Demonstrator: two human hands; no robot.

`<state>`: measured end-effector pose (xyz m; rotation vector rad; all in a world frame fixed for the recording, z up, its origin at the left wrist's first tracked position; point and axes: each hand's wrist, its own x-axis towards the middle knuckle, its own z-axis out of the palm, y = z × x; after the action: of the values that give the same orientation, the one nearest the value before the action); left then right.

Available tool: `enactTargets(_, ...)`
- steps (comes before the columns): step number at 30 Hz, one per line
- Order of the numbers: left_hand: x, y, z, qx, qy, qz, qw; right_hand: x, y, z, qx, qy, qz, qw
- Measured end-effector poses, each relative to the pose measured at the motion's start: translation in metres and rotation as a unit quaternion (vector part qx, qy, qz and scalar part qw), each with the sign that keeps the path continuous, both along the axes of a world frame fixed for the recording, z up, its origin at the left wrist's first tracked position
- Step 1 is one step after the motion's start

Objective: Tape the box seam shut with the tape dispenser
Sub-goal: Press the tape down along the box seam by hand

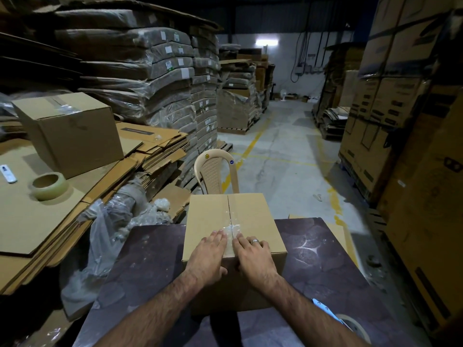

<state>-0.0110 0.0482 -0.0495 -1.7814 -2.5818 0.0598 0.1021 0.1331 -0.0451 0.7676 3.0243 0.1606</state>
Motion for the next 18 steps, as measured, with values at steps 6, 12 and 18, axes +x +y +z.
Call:
enactTargets(6,-0.007,-0.007,0.006,0.019,-0.039,-0.029,0.999,0.007,0.000,0.003,-0.023,0.040,0.002,0.999)
enactTargets(12,-0.008,-0.019,0.002,0.058,-0.047,-0.022,0.997,0.020,0.008,0.004,-0.039,0.091,0.013,0.995)
enactTargets(18,-0.003,-0.019,0.003,0.069,-0.049,-0.021,0.996,0.016,0.008,0.010,-0.052,0.102,0.019,0.993)
